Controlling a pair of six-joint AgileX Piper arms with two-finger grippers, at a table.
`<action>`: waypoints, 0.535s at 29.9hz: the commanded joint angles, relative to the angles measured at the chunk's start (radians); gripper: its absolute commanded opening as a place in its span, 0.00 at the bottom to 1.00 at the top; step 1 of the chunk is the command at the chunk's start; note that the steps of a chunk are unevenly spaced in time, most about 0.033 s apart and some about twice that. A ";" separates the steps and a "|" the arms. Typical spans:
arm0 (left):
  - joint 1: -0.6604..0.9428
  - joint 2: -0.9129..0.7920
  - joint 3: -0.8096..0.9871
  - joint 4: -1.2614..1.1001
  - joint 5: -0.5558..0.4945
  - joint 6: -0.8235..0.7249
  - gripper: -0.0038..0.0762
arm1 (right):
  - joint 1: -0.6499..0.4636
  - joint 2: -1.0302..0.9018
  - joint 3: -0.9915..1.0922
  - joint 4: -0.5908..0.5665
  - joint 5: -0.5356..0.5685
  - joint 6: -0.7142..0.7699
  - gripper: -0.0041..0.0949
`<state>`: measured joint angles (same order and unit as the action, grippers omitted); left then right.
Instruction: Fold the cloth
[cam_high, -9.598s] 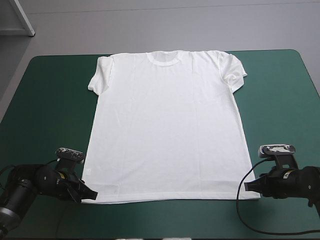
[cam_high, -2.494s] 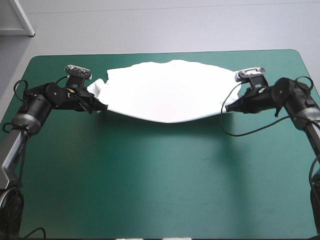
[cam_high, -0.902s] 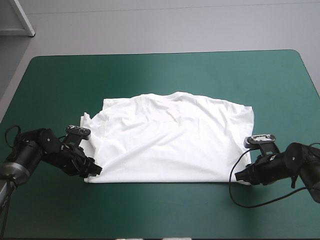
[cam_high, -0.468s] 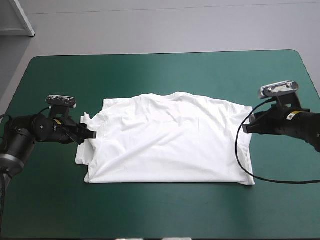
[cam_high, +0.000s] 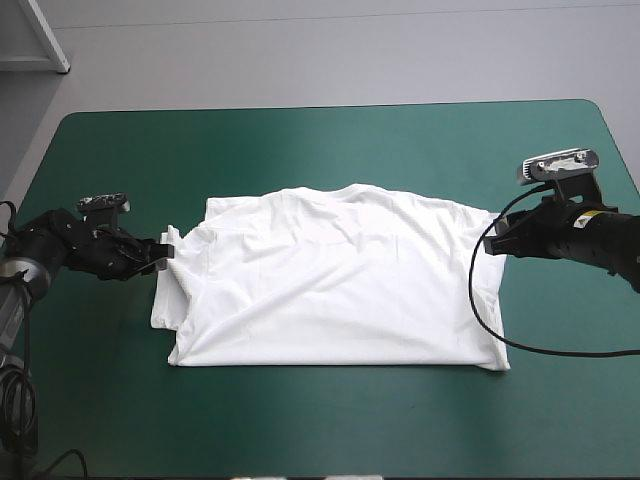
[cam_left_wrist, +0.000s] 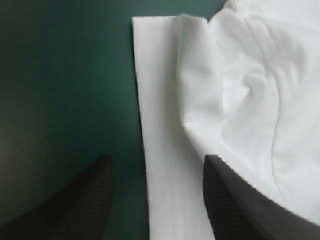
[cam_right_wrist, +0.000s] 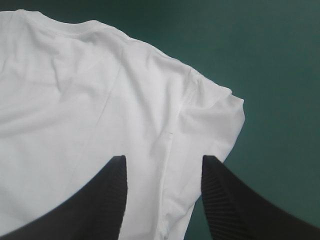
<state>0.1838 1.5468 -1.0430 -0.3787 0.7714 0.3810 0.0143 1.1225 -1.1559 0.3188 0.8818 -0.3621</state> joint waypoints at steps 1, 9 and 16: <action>0.001 0.011 -0.034 -0.066 0.007 0.043 0.54 | -0.006 -0.002 -0.028 0.022 -0.043 0.001 0.49; 0.001 0.083 -0.034 -0.072 0.015 0.091 0.53 | -0.006 0.010 -0.028 0.026 -0.052 0.001 0.49; -0.006 0.113 -0.034 -0.072 0.029 0.129 0.33 | -0.006 0.010 -0.028 0.029 -0.056 0.001 0.48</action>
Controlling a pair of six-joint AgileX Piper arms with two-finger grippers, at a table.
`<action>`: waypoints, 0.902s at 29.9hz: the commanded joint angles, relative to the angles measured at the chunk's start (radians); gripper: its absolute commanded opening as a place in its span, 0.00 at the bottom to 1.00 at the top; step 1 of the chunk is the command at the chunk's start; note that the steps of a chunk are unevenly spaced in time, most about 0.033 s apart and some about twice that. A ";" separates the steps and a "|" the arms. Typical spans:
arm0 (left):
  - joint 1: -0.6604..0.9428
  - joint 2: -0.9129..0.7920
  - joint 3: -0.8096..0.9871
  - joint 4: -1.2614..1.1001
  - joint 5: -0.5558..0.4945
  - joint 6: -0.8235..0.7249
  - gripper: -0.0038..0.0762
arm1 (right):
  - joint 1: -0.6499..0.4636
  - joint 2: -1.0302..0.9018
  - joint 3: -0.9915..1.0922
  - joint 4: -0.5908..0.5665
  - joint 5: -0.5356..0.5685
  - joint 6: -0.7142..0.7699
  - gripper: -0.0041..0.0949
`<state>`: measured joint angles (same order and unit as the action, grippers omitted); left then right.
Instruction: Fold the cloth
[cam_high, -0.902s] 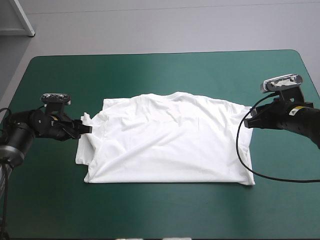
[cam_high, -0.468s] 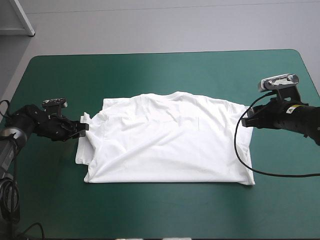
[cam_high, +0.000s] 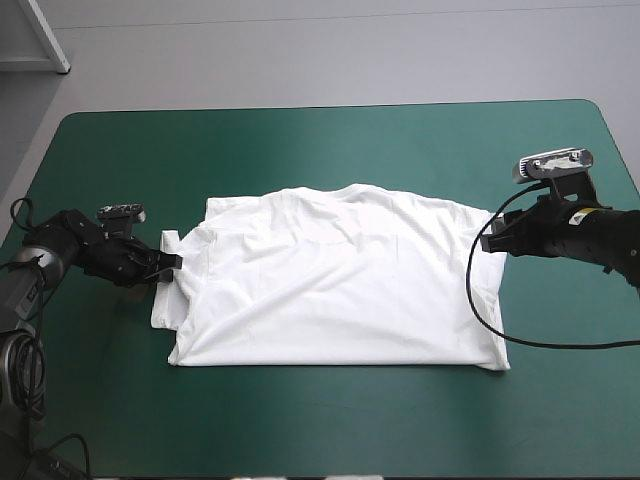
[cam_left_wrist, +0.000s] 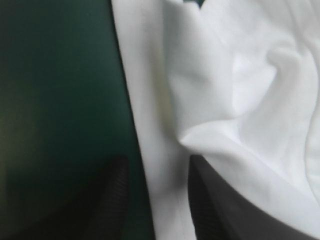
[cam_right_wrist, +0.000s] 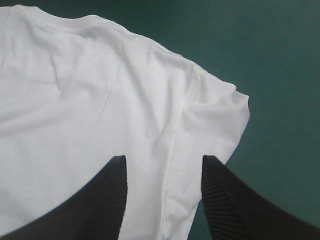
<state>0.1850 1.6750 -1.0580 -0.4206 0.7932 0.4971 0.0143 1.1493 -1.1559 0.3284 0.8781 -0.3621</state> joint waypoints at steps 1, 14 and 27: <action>-0.014 -0.010 -0.017 -0.023 0.003 0.015 0.29 | -0.006 -0.017 -0.028 0.019 -0.053 0.001 0.48; -0.091 0.070 -0.019 0.030 0.011 0.011 0.07 | -0.006 -0.017 -0.028 0.031 -0.040 0.001 0.41; -0.093 -0.222 -0.019 0.020 0.047 -0.034 0.07 | -0.006 -0.019 -0.028 0.042 -0.036 0.001 0.40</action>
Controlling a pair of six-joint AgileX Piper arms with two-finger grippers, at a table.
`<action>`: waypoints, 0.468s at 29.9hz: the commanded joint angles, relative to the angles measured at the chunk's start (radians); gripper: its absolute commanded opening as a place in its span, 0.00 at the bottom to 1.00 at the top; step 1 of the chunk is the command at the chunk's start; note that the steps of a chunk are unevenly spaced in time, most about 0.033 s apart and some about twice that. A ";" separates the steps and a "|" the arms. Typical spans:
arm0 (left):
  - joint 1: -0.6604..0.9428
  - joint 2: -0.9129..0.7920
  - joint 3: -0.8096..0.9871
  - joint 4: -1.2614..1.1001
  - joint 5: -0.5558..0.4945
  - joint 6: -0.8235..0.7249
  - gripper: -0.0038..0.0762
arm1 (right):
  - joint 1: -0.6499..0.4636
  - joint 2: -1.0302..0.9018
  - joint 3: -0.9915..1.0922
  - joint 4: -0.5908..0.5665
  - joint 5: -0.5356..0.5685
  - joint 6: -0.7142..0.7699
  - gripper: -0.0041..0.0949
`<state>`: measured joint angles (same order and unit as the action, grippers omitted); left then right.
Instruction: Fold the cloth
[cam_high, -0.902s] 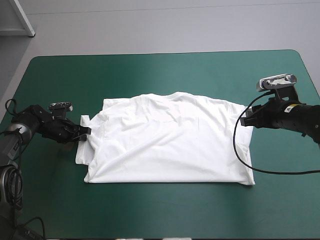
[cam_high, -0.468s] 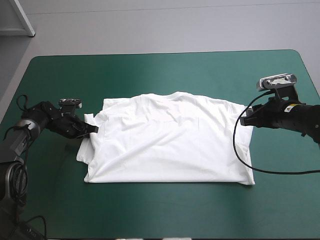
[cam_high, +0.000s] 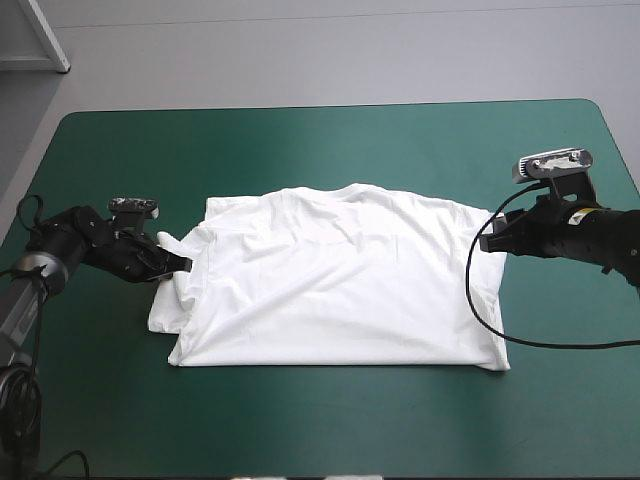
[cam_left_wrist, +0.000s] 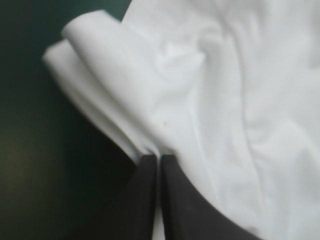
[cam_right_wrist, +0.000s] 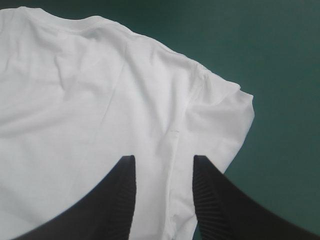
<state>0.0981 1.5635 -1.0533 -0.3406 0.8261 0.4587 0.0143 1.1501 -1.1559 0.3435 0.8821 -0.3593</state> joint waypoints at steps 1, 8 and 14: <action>-0.008 -0.132 -0.024 -0.073 0.019 0.010 0.07 | -0.006 -0.020 -0.028 0.032 -0.039 -0.004 0.40; -0.122 -0.197 -0.025 -0.150 0.063 0.048 0.07 | -0.006 -0.020 -0.028 0.032 -0.039 -0.010 0.40; -0.304 -0.161 -0.025 -0.184 0.020 0.048 0.07 | -0.006 -0.020 -0.028 0.032 -0.039 -0.010 0.40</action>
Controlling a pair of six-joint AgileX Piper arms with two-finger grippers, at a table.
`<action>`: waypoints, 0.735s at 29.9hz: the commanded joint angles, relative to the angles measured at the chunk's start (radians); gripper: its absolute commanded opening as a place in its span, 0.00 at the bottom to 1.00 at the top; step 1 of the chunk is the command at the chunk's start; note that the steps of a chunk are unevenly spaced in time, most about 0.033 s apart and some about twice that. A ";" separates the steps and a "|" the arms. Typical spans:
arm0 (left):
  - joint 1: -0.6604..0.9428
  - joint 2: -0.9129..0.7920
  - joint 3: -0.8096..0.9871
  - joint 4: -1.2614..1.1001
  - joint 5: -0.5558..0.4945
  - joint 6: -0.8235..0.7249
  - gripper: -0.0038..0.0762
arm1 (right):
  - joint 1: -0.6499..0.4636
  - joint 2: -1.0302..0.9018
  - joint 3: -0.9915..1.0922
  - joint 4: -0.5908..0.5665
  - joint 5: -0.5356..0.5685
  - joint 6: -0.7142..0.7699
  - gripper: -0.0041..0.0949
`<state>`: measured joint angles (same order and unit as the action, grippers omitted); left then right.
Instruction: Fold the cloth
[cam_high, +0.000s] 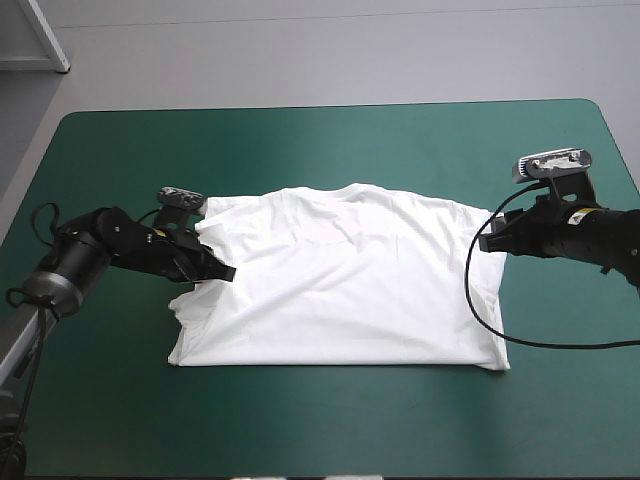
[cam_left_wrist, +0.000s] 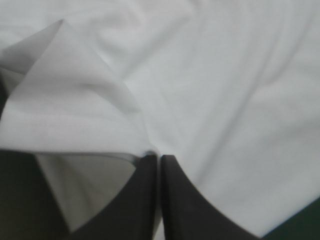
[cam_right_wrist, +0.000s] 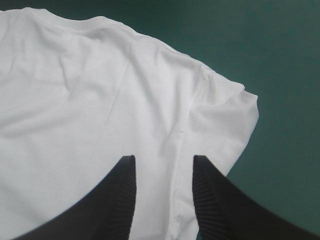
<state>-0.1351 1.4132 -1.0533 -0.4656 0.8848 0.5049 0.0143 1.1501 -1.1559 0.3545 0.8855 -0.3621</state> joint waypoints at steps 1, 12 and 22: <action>-0.093 -0.003 -0.025 -0.068 -0.047 0.005 0.07 | -0.006 -0.020 -0.028 0.024 -0.043 -0.008 0.40; -0.183 0.095 -0.025 -0.098 0.004 0.062 0.54 | -0.006 -0.020 -0.028 0.028 -0.017 -0.008 0.48; -0.179 -0.134 -0.055 0.109 0.038 -0.120 0.57 | -0.006 -0.033 -0.008 -0.069 0.158 0.053 0.51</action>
<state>-0.3125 1.3979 -1.0739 -0.4490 0.9201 0.4913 0.0143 1.1501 -1.1535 0.3082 1.0100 -0.3369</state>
